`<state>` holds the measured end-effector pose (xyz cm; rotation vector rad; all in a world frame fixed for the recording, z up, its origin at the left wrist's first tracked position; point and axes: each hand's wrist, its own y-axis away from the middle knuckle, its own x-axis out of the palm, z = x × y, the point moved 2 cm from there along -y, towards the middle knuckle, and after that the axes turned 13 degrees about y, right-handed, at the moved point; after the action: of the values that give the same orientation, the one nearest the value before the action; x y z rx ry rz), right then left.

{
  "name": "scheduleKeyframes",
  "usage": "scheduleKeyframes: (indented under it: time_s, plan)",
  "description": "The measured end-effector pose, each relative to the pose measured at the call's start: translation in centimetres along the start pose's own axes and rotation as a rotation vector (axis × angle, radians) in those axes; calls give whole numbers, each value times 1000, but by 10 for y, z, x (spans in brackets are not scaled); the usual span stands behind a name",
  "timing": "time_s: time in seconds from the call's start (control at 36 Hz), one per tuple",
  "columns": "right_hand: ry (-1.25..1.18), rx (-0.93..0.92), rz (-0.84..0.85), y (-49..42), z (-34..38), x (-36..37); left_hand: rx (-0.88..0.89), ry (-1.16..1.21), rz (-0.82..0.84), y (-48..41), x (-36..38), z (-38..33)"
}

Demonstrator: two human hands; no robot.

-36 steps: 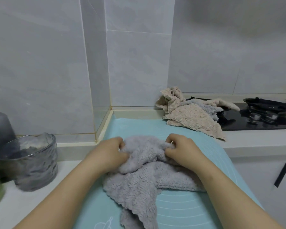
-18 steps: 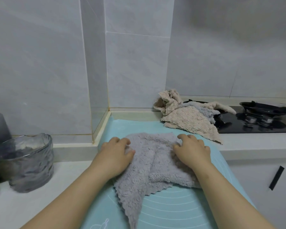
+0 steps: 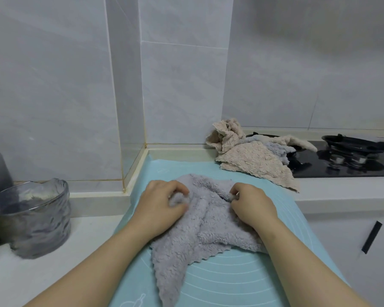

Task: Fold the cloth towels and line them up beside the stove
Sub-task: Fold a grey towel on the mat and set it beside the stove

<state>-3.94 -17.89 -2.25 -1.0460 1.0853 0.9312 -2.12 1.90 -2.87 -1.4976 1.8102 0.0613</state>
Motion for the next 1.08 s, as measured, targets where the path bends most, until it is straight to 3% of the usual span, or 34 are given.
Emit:
scheduleKeyframes:
  time_s: [0.08, 0.17, 0.25, 0.36, 0.44, 0.58, 0.69, 0.81, 0.97, 1.08]
  plan:
    - [18, -8, 25, 1, 1, 0, 4, 184, 40, 3, 8, -9]
    - [26, -14, 31, 1, 2, 0, -48, 306, -82, 3, 13, -12]
    - [28, -21, 36, 1, 2, 0, -130, 139, -105, 2, 13, -3]
    - [33, -27, 35, 1, 3, 0, -266, -248, 52, 0, 17, 7]
    - [37, -32, 37, 1, 4, 1, -236, -394, 206, 1, 22, 1]
    - [31, -35, 47, 2, 4, 1, -105, -69, 262, 4, 21, -9]
    - [-3, -32, 26, 2, 4, -1, 3, 101, 129, 4, 18, -16]
    - [-61, -26, -98, 2, 4, -8, 18, 134, -113, -3, 4, -16]
    - [-182, 30, -278, 0, 1, -10, 11, -107, -461, -8, -21, -4]
    - [-197, 78, -302, -3, -4, -6, -42, -235, -481, -7, -26, 4]
